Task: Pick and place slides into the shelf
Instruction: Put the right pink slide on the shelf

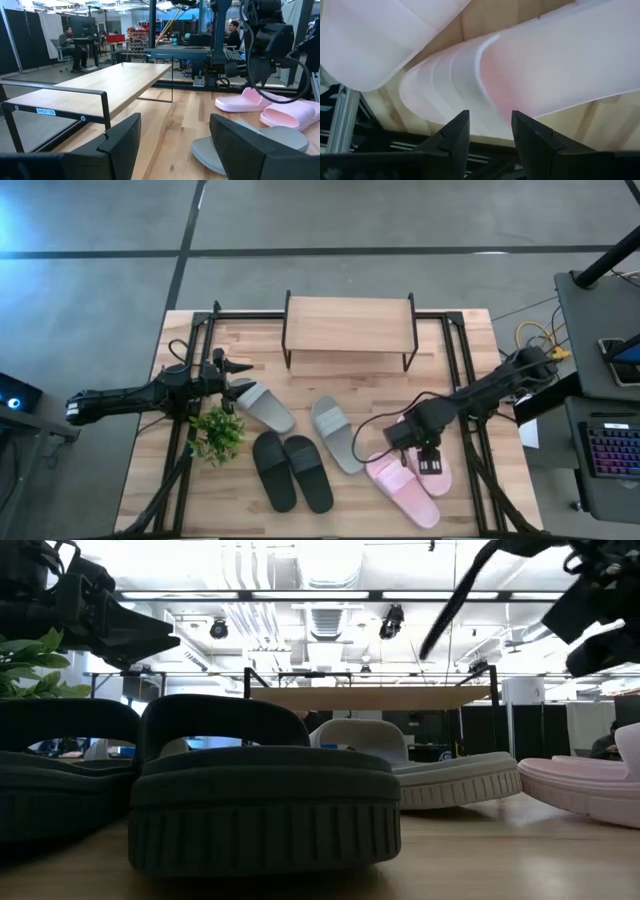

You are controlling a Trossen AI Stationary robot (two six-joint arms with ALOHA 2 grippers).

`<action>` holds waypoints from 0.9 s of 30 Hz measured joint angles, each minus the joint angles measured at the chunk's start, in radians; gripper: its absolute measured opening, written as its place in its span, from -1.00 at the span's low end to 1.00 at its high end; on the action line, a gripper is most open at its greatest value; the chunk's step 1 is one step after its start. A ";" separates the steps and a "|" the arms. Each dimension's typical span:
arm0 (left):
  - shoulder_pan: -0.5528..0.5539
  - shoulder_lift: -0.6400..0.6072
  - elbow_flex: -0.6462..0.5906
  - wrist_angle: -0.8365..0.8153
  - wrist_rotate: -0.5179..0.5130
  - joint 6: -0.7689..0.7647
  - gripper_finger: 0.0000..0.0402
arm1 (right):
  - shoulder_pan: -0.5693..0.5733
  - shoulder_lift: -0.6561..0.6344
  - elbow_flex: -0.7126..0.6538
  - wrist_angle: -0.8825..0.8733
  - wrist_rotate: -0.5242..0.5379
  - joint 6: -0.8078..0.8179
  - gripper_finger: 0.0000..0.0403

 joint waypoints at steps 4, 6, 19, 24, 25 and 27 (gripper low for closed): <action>0.000 0.000 0.000 0.000 0.000 0.000 0.11 | 0.000 -0.009 0.006 0.002 0.063 -0.005 -0.31; 0.000 0.000 0.000 0.000 0.000 0.000 0.11 | -0.003 -0.003 0.006 0.003 0.079 -0.027 -0.30; 0.000 0.001 0.000 0.000 0.000 0.000 0.11 | -0.037 0.056 0.015 0.000 -0.025 -0.048 0.39; 0.000 0.000 0.000 -0.001 0.000 0.000 0.11 | -0.039 0.037 0.015 -0.010 -0.132 -0.051 0.47; 0.000 0.000 0.000 0.000 0.000 0.000 0.11 | -0.039 0.036 0.015 -0.010 -0.135 -0.053 0.47; 0.000 0.000 0.000 0.000 0.000 0.000 0.11 | -0.039 0.036 0.015 -0.009 -0.134 -0.065 0.45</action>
